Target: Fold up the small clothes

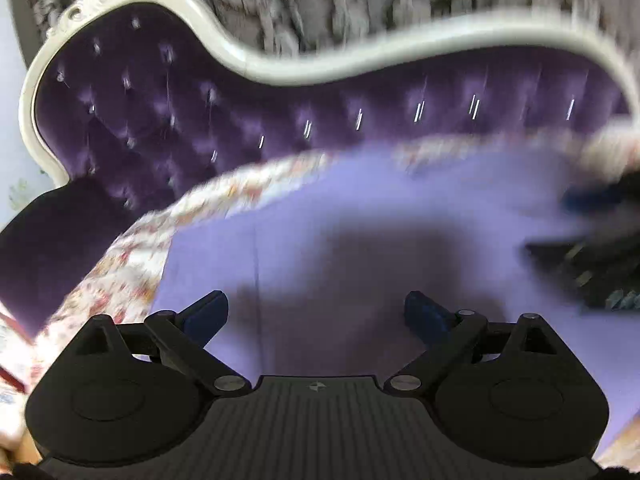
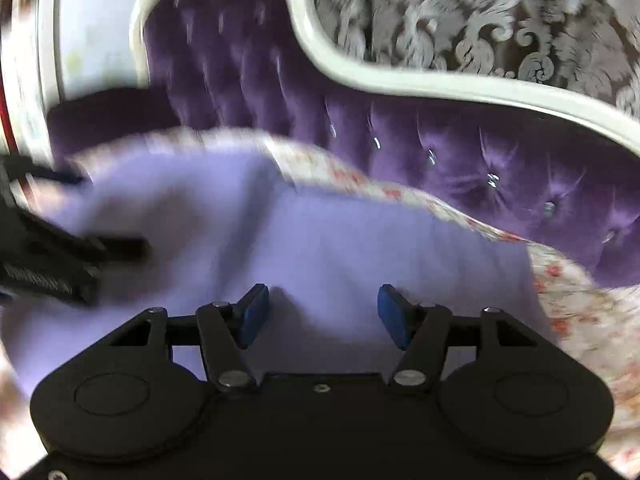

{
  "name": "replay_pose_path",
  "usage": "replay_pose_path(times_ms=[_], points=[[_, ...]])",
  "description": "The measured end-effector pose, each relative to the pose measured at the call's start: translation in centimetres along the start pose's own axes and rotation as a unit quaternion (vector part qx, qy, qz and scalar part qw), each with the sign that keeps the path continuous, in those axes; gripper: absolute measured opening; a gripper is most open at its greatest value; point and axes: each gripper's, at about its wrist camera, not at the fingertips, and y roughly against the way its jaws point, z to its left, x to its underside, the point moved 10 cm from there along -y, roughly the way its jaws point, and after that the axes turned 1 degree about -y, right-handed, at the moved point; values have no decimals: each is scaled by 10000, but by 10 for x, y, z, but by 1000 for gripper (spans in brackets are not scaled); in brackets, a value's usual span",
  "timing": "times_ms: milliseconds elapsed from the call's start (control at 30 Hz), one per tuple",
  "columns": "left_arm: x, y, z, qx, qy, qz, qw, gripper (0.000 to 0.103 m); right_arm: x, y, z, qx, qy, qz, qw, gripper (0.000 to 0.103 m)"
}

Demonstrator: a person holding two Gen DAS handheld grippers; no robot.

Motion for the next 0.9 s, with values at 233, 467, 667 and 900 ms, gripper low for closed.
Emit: replay_pose_path(times_ms=[233, 467, 667, 900], points=[[35, -18, 48, 189, 975, 195, 9949, 103, 35, -12, -58, 637, -258, 209, 9974, 70], [37, -2, 63, 530, 1406, 88, 9886, 102, 44, 8, -97, 535, -731, 187, 9957, 72], [52, 29, 79, 926, 1964, -126, 9761, 103, 54, 42, -124, 180, -1469, 64, 9890, 89], [87, 29, 97, 2108, 3247, 331, 9214, 103, 85, 50, -151, -1006, -3054, 267, 9465, 89]])
